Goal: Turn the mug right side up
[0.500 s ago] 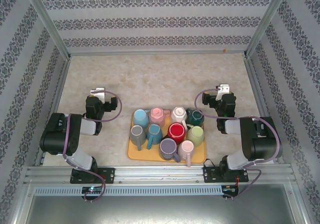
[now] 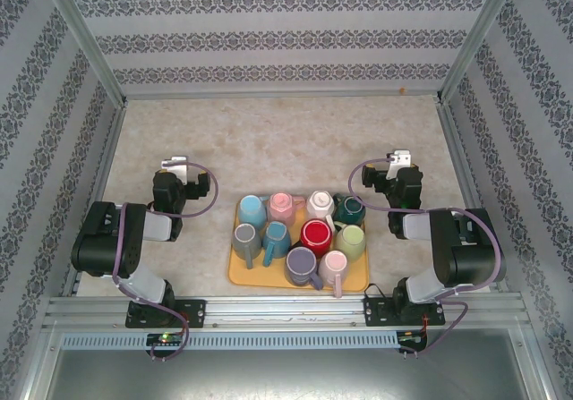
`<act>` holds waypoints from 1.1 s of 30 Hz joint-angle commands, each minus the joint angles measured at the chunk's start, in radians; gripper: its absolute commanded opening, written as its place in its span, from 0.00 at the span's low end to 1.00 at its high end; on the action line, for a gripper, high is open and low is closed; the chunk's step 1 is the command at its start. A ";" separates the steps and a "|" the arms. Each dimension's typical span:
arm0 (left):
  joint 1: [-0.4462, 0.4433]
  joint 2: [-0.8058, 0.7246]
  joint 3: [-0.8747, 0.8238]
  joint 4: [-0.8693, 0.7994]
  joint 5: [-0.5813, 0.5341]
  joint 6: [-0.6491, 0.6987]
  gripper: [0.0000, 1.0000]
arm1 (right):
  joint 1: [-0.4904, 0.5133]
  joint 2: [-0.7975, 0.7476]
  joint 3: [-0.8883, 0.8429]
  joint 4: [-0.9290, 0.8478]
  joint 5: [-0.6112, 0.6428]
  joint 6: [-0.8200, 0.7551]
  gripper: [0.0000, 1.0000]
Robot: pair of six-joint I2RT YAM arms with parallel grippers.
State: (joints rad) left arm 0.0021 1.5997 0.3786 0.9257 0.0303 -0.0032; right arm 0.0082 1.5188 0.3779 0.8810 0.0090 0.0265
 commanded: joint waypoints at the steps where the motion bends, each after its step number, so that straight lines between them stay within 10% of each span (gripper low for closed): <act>1: 0.010 -0.016 0.022 -0.020 0.019 0.005 1.00 | -0.008 -0.002 0.019 0.004 -0.019 -0.002 0.98; 15: 0.013 -0.039 0.028 -0.048 -0.015 -0.010 1.00 | -0.008 -0.073 0.032 -0.065 0.031 0.029 0.98; 23: -0.036 -0.327 0.184 -0.366 -0.138 -0.012 1.00 | 0.056 -0.381 0.226 -0.489 0.152 0.040 0.98; 29: -0.345 -0.552 0.405 -0.785 -0.231 0.005 1.00 | 0.468 -0.536 0.526 -0.958 0.258 -0.014 0.98; 33: -0.536 -0.656 0.576 -1.222 -0.423 -0.135 1.00 | 0.811 -0.554 0.723 -1.286 0.592 0.098 0.98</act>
State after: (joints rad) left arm -0.4797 0.9897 0.8684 0.1085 -0.2314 -0.0422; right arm 0.6937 0.9703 1.0023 -0.0559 0.3328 0.0586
